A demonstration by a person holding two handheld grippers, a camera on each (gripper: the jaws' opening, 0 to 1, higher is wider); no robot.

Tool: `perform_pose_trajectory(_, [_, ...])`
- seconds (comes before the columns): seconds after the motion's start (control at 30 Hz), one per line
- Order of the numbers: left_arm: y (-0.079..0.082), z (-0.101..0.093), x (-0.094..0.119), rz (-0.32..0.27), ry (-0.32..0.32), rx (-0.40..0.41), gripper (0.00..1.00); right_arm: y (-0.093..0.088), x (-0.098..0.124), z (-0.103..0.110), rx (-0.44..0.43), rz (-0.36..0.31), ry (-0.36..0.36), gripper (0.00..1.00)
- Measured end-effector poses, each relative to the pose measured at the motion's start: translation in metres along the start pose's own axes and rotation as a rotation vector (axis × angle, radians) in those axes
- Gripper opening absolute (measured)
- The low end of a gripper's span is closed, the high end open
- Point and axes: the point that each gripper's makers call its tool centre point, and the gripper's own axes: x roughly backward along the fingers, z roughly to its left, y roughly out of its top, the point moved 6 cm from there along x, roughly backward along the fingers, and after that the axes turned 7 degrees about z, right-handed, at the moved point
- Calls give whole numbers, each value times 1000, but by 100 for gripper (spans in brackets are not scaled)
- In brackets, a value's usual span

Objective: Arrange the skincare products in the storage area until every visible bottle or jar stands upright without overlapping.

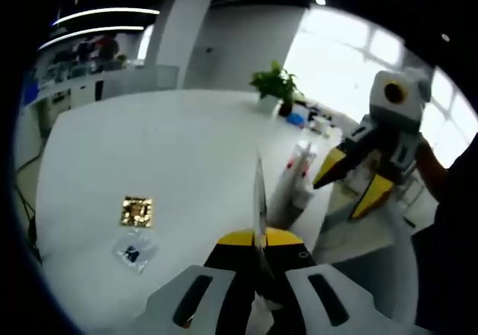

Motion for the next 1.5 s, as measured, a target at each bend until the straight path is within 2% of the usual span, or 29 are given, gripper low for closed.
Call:
perform_pose_trajectory(0.17, [-4, -8, 2, 9, -32, -11, 0, -28, -10, 5, -49, 18, -30, 28])
perform_pose_trajectory(0.23, [-4, -11, 2, 1, -57, -2, 0, -37, -13, 7, -104, -2, -42, 29])
perform_pose_trajectory(0.37, [-7, -17, 2, 9, -100, -8, 0, -57, -16, 8, -155, -13, -62, 30])
perform_pose_trajectory(0.5, [-10, -24, 3, 28, -144, -25, 0, -70, -14, 5, -217, -26, -86, 31])
perform_pose_trajectory(0.6, [-11, -30, 2, 35, -187, -42, 0, -75, -16, 6, -253, -43, -70, 34])
perform_pose_trajectory(0.63, [-11, -34, 2, 40, -219, -55, 0, -75, -16, 6, -253, -44, -66, 35])
perform_pose_trajectory(0.77, [-9, -43, 0, 29, -298, -46, 0, -77, -19, 8, -269, -48, -57, 35])
perform_pose_trajectory(0.93, [-10, -50, -1, 30, -374, -40, 0, -77, -24, 11, -285, -44, -4, 34])
perform_pose_trajectory(1.03, [-10, -49, -2, 29, -391, -40, 0, -75, -26, 14, -293, -49, 28, 29])
perform_pose_trajectory(1.3, [-5, -46, -9, 39, -399, -44, 0, -76, -26, 10, -283, -21, 36, 19])
perform_pose_trajectory(1.5, [-7, -37, -18, 64, -363, -30, 0, -81, -29, 8, -299, -8, 50, 11])
